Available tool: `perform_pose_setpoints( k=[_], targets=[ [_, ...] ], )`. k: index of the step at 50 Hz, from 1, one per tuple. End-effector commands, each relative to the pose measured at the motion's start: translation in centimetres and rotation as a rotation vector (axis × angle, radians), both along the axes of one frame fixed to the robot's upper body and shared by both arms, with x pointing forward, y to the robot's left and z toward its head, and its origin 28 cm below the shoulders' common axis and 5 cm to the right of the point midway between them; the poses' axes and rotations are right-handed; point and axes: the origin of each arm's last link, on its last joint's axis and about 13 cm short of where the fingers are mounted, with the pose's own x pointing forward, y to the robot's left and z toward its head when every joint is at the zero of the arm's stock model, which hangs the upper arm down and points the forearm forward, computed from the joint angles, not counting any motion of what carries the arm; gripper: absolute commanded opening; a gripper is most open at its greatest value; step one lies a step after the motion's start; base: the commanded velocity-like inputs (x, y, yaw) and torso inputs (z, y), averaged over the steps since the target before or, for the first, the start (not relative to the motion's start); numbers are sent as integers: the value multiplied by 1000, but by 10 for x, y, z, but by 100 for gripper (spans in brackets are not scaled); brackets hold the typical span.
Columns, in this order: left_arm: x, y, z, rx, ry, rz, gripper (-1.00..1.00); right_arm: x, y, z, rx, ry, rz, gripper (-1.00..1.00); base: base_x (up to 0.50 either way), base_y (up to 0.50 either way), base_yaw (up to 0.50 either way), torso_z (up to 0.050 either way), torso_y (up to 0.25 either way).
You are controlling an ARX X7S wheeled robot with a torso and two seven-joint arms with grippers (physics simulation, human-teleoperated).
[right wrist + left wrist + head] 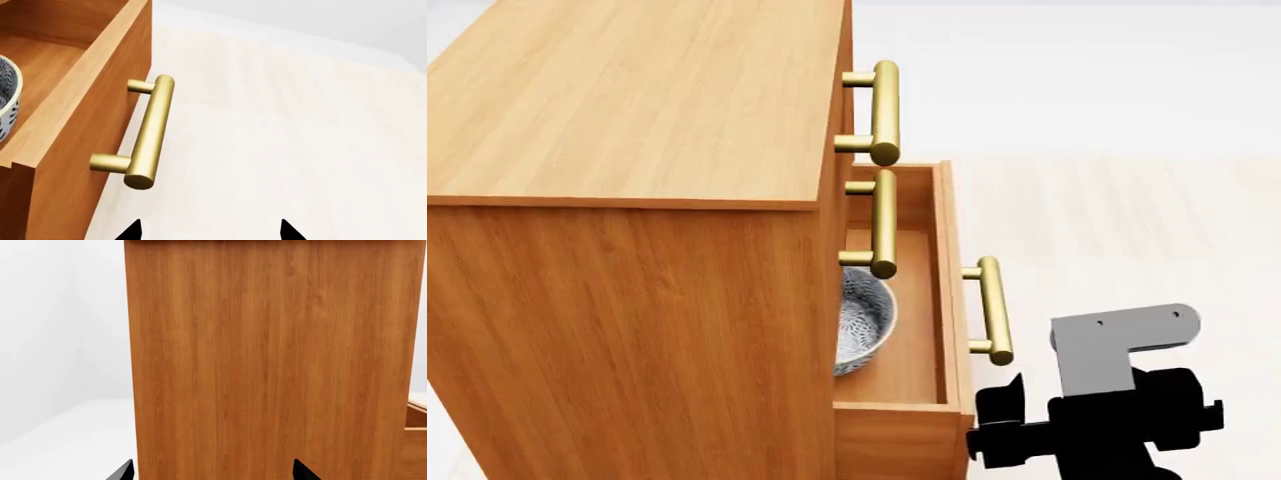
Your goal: Put the bowl in the bottom drawer of the cabinet and close it.
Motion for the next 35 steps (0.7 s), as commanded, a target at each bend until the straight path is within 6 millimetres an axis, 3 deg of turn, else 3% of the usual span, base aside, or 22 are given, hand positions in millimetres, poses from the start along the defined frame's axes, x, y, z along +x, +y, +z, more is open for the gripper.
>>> perform_pose_setpoints(
  k=[1,35],
  targets=[
    [-1,0,0,-16,-7,1,100,7,13,11,26,-5,65,100,0,0,0,0,0],
    [0,0,0,-26,-9,10,100,7,32,10,57,-4,112,100,0,0,0,0,0]
  ],
)
